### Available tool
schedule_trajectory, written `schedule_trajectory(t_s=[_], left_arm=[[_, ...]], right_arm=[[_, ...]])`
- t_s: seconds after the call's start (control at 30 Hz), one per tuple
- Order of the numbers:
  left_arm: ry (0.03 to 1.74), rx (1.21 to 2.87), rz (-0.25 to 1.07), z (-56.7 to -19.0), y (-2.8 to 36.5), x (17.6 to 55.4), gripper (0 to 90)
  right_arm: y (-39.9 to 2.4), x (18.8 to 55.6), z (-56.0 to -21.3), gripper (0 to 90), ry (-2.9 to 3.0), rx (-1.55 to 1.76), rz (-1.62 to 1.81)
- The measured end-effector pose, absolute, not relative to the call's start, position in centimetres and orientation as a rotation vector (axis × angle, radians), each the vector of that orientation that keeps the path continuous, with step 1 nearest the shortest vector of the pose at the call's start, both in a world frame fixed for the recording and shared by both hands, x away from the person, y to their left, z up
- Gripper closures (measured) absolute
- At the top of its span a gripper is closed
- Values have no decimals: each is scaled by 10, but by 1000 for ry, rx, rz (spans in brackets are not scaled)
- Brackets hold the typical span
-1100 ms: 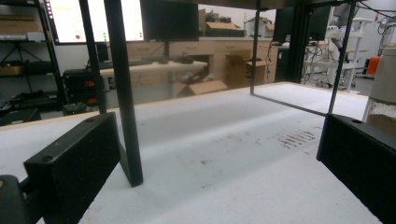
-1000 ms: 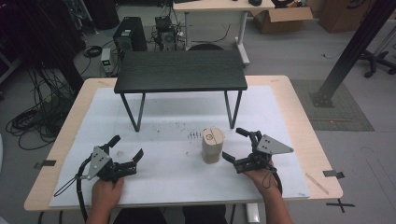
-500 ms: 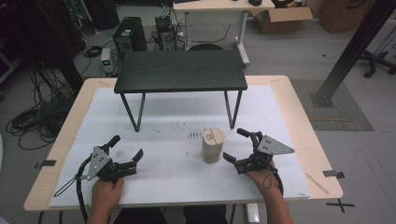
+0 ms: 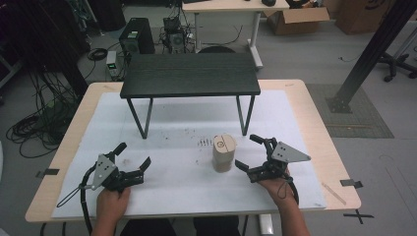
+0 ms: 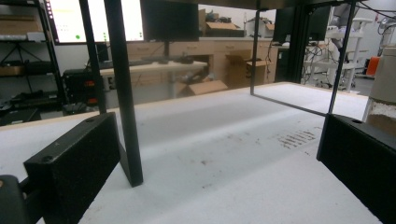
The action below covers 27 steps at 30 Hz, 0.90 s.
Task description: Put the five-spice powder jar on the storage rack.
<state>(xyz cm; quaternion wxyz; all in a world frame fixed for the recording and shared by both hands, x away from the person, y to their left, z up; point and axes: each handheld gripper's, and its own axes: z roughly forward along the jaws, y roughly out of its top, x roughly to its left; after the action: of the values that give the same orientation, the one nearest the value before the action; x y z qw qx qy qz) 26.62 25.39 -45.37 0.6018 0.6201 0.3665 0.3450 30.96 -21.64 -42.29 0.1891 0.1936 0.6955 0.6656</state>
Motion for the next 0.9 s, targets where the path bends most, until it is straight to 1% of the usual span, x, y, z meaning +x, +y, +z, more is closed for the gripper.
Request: schedule_trajectory(t_s=[0.9], left_arm=[[847,1435,801,-454,254,266,2]], right_arm=[[-196,317,-419,0,2021,508,1863]])
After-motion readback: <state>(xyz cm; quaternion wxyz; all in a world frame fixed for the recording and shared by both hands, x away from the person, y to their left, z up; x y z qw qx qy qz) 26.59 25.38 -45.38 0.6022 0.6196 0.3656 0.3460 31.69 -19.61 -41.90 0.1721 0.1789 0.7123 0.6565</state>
